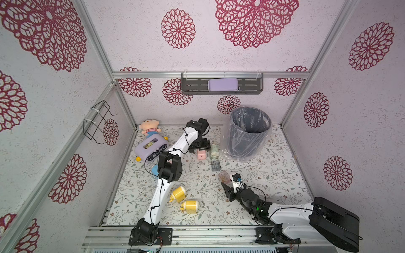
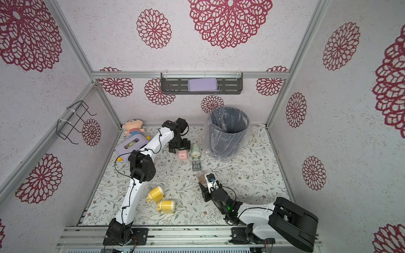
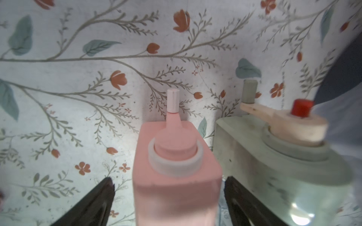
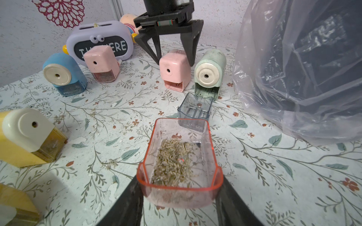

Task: Take out the pencil sharpener tray and clean the shavings
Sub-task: Place the pencil sharpener at the center of the board, then pour the shavings into the trash bin.

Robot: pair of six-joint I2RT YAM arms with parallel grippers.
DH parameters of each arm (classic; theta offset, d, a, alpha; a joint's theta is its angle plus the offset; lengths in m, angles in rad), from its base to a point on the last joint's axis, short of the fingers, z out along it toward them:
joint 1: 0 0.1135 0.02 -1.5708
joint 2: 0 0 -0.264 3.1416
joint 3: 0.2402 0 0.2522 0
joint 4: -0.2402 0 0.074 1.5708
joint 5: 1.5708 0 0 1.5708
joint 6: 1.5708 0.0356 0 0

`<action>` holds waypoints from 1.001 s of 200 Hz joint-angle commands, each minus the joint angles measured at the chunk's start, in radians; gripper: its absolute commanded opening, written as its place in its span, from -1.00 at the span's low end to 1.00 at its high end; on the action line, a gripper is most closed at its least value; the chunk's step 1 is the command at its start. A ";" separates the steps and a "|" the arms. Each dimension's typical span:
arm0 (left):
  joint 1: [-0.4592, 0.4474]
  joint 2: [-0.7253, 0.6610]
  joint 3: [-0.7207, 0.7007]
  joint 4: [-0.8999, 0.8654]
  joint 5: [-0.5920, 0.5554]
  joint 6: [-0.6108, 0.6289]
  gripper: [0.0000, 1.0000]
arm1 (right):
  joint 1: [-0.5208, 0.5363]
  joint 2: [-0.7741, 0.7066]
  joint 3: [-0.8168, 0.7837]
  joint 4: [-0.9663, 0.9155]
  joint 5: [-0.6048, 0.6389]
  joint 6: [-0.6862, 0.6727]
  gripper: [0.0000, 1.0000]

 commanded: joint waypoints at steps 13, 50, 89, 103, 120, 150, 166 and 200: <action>-0.010 -0.312 -0.143 0.078 -0.126 0.015 0.95 | -0.051 -0.051 0.062 -0.040 -0.058 0.041 -0.21; -0.018 -0.693 -0.547 0.347 -0.193 -0.038 0.95 | -0.124 -0.124 0.123 -0.152 -0.124 0.049 -0.21; -0.031 -1.050 -1.074 0.793 -0.211 -0.098 0.95 | -0.209 -0.179 0.264 -0.331 -0.182 0.043 -0.20; -0.032 -1.131 -1.220 0.909 -0.207 -0.123 0.95 | -0.237 -0.187 0.324 -0.393 -0.194 0.036 -0.20; -0.038 -1.206 -1.389 1.039 -0.224 -0.150 0.95 | -0.268 -0.185 0.400 -0.453 -0.202 0.024 -0.20; -0.047 -1.279 -1.575 1.180 -0.251 -0.169 0.95 | -0.324 -0.157 0.550 -0.561 -0.195 0.007 -0.20; -0.052 -1.302 -1.632 1.215 -0.271 -0.149 0.95 | -0.363 -0.125 0.646 -0.628 -0.198 0.008 -0.20; -0.056 -1.357 -1.764 1.341 -0.291 -0.113 0.95 | -0.452 -0.027 0.845 -0.759 -0.212 0.048 -0.20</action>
